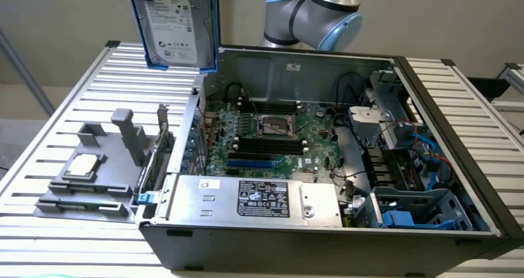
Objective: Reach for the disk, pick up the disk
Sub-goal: 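Pick up the disk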
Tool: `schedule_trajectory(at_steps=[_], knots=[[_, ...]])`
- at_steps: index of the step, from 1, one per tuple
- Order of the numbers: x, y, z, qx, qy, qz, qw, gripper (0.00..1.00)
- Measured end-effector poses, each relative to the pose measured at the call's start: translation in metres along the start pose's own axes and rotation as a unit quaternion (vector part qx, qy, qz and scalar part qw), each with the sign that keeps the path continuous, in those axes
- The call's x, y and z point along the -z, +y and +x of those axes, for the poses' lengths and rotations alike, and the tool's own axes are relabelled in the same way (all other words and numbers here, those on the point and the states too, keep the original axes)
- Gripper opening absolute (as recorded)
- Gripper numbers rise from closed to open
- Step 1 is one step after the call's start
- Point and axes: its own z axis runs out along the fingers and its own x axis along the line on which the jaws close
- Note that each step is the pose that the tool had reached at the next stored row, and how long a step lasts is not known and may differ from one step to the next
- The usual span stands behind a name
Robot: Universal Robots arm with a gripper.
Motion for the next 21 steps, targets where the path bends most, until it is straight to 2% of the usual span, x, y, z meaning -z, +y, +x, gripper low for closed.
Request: schedule_trajectory(at_steps=[21], knots=[[0.0048, -0.0959, 0.027, 0.0, -0.001, 0.0, 1.0, 0.33]])
